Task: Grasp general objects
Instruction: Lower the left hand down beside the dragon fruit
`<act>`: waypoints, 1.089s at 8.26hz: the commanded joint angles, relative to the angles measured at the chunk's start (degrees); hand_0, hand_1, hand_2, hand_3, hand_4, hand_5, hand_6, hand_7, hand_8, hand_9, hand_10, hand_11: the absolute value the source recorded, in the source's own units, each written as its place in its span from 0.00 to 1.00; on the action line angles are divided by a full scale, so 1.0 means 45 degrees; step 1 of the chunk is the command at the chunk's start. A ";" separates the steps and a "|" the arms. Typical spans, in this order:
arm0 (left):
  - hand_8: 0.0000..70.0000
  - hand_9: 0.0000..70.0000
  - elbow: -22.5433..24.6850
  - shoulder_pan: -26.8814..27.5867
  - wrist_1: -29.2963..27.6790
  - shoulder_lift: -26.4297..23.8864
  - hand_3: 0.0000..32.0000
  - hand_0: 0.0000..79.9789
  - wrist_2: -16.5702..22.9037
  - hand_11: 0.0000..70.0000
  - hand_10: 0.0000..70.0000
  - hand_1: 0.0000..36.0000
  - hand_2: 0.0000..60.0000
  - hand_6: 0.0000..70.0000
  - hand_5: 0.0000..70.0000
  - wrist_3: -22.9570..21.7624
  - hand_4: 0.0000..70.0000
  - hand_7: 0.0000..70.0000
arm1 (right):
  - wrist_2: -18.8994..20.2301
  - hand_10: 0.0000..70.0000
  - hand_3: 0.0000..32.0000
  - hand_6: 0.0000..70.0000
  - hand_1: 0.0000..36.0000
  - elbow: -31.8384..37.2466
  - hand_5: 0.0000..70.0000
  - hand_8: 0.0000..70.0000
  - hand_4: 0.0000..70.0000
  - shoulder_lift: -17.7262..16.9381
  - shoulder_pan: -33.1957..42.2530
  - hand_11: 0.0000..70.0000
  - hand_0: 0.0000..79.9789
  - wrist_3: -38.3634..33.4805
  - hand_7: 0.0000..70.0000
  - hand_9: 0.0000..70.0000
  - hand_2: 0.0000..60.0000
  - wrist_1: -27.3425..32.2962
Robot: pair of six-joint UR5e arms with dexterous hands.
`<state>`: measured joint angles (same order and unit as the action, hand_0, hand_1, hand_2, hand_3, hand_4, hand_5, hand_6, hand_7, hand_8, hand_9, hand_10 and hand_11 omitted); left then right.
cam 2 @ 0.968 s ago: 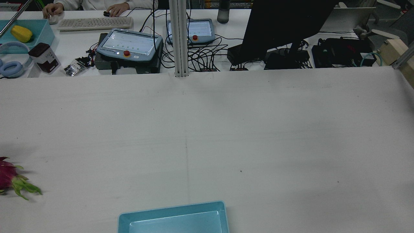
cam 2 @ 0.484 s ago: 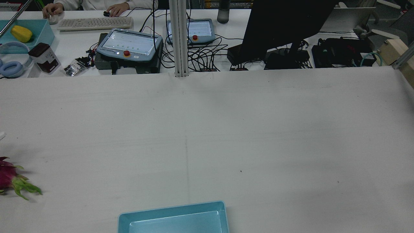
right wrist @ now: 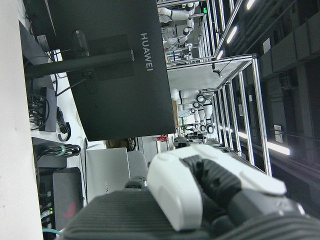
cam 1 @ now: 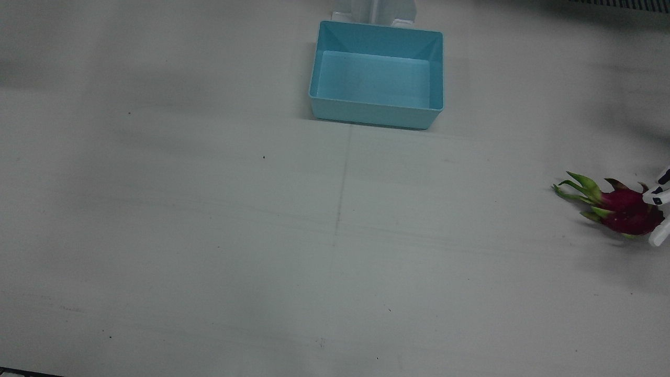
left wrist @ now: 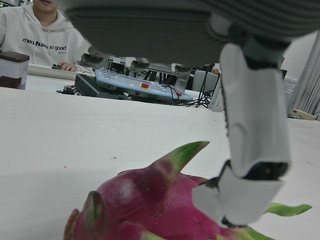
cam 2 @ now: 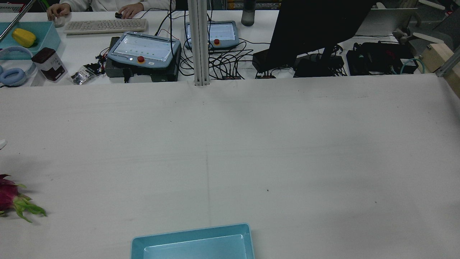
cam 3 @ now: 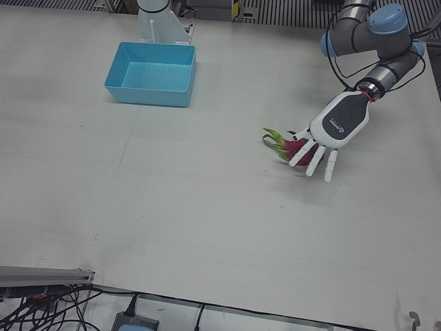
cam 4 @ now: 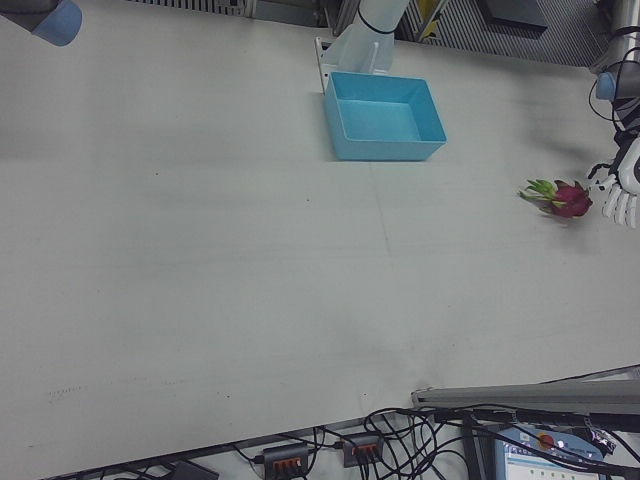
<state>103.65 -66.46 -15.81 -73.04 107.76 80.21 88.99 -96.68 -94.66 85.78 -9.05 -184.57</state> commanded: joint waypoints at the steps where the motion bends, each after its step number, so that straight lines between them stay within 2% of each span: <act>1: 0.00 0.00 -0.0550 0.0938 -0.0294 0.0000 1.00 0.62 -0.0779 0.00 0.00 0.46 0.01 0.00 0.00 0.0358 0.00 0.00 | -0.0009 0.00 0.00 0.00 0.00 0.0000 0.00 0.00 0.00 0.0000 0.0000 0.00 0.00 0.0000 0.00 0.00 0.00 0.0000; 2: 0.00 0.00 -0.0669 0.1483 -0.0412 0.0000 1.00 0.60 -0.1208 0.00 0.00 0.42 0.04 0.00 0.00 0.0359 0.00 0.00 | 0.0010 0.00 0.00 0.00 0.00 0.0000 0.00 0.00 0.00 0.0000 0.0000 0.00 0.00 0.0000 0.00 0.00 0.00 0.0000; 3: 0.00 0.00 -0.0670 0.1759 -0.0452 -0.0019 1.00 0.61 -0.1502 0.00 0.00 0.46 0.10 0.00 0.00 0.0359 0.00 0.00 | 0.0010 0.00 0.00 0.00 0.00 0.0000 0.00 0.00 0.00 0.0000 0.0000 0.00 0.00 0.0000 0.00 0.00 0.00 0.0000; 5: 0.00 0.00 -0.0670 0.2578 -0.0433 -0.0039 1.00 0.61 -0.2341 0.00 0.00 0.48 0.11 0.00 0.00 0.0398 0.00 0.00 | 0.0010 0.00 0.00 0.00 0.00 0.0000 0.00 0.00 0.00 0.0000 0.0000 0.00 0.00 0.0000 0.00 0.00 0.00 0.0000; 7: 0.00 0.00 -0.0670 0.3282 -0.0161 -0.0039 1.00 0.63 -0.3005 0.00 0.00 0.53 0.12 0.00 0.00 0.1077 0.00 0.00 | 0.0010 0.00 0.00 0.00 0.00 0.0000 0.00 0.00 0.00 0.0000 0.0000 0.00 0.00 0.0000 0.00 0.00 0.00 0.0000; 8: 0.00 0.00 -0.0670 0.3498 -0.0024 -0.0039 1.00 0.63 -0.3260 0.00 0.00 0.53 0.12 0.00 0.00 0.1256 0.00 0.00 | 0.0010 0.00 0.00 0.00 0.00 0.0000 0.00 0.00 0.00 0.0000 0.0000 0.00 0.00 0.0000 0.00 0.00 0.00 0.0000; 9: 0.00 0.00 -0.0612 0.3500 -0.0022 -0.0039 1.00 0.65 -0.3282 0.00 0.00 0.57 0.14 0.00 0.00 0.1258 0.00 0.00 | 0.0010 0.00 0.00 0.00 0.00 0.0000 0.00 0.00 0.00 0.0000 0.0000 0.00 0.00 0.0000 0.00 0.00 0.00 0.0000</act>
<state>100.64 -52.10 -16.62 -73.21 94.59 84.67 89.03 -96.68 -94.66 85.78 -9.05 -184.57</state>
